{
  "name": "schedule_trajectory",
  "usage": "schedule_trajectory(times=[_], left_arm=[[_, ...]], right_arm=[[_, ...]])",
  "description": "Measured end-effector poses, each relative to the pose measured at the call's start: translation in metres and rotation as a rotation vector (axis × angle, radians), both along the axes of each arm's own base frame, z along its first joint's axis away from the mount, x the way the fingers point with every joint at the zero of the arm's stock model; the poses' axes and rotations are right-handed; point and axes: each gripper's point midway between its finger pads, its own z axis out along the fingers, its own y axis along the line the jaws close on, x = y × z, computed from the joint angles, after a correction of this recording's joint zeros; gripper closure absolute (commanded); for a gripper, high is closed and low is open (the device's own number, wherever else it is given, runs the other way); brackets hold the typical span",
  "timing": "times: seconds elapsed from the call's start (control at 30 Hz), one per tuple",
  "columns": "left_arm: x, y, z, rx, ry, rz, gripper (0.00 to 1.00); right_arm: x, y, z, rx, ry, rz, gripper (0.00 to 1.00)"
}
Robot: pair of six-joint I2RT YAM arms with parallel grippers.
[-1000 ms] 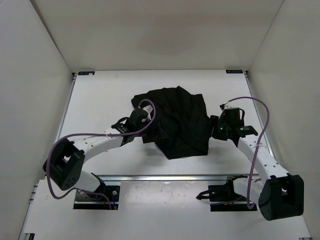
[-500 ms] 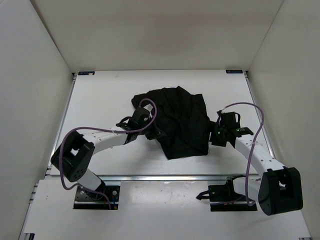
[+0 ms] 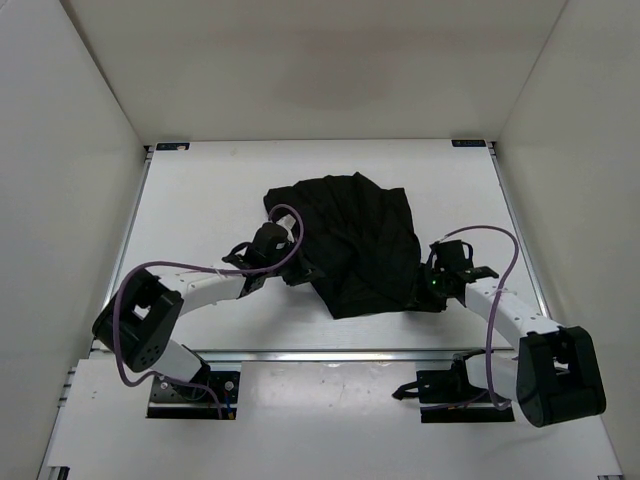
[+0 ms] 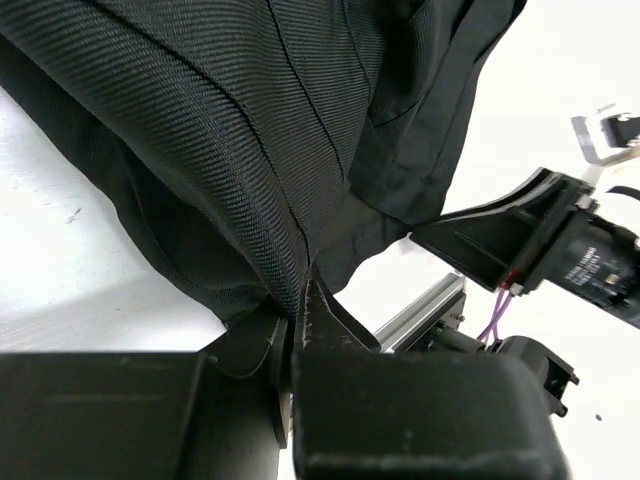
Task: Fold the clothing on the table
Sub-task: Flatten the skirt out
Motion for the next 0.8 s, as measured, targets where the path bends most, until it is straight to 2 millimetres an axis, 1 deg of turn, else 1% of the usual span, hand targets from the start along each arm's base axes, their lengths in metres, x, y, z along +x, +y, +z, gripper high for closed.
schedule_trajectory(times=[0.03,0.07,0.17,0.23,0.27,0.33,0.37,0.4,0.43,0.47,0.53,0.57,0.6,0.67,0.77,0.8], left_arm=[[0.000,0.001,0.001,-0.004,-0.002,0.001,1.00],[0.000,0.002,0.002,-0.008,-0.005,0.002,1.00],[-0.001,0.009,0.005,-0.020,-0.009,0.010,1.00],[0.000,0.016,0.008,-0.026,-0.016,0.020,1.00],[0.001,0.021,0.010,-0.028,-0.021,0.028,1.00],[0.005,0.033,0.021,-0.032,-0.037,0.049,1.00],[0.010,0.044,0.030,-0.033,-0.057,0.068,1.00],[0.014,0.053,0.038,-0.033,-0.075,0.085,1.00],[0.020,0.065,0.050,-0.030,-0.100,0.112,1.00],[0.027,0.075,0.063,-0.035,-0.133,0.138,1.00],[0.039,0.098,0.101,-0.042,-0.217,0.193,1.00],[0.044,0.108,0.124,-0.051,-0.268,0.213,1.00],[0.046,0.114,0.147,-0.061,-0.314,0.224,1.00],[0.047,0.123,0.201,-0.082,-0.434,0.236,1.00],[0.036,0.129,0.273,-0.119,-0.595,0.222,1.00],[0.030,0.130,0.292,-0.132,-0.636,0.218,1.00]], right_arm=[[-0.001,0.000,-0.001,0.001,0.004,0.001,0.90],[-0.001,0.000,-0.002,0.003,0.007,-0.002,1.00],[0.002,-0.001,-0.002,0.003,0.005,-0.012,1.00],[0.004,-0.002,0.001,-0.003,0.006,-0.009,0.99],[0.007,-0.002,0.006,-0.005,0.000,-0.003,1.00],[0.022,-0.001,0.026,-0.005,-0.042,0.011,1.00],[0.031,-0.001,0.039,0.002,-0.074,0.021,1.00],[0.044,-0.001,0.057,0.013,-0.125,0.029,1.00],[0.057,-0.001,0.079,0.035,-0.183,0.038,1.00],[0.065,-0.002,0.096,0.051,-0.234,0.046,1.00],[0.079,-0.004,0.141,0.090,-0.344,0.060,1.00],[0.084,-0.004,0.165,0.106,-0.407,0.070,1.00],[0.087,-0.002,0.194,0.127,-0.474,0.090,1.00],[0.088,0.006,0.253,0.155,-0.617,0.147,1.00],[0.078,0.013,0.328,0.178,-0.791,0.204,1.00],[0.071,0.014,0.349,0.185,-0.838,0.221,1.00]])
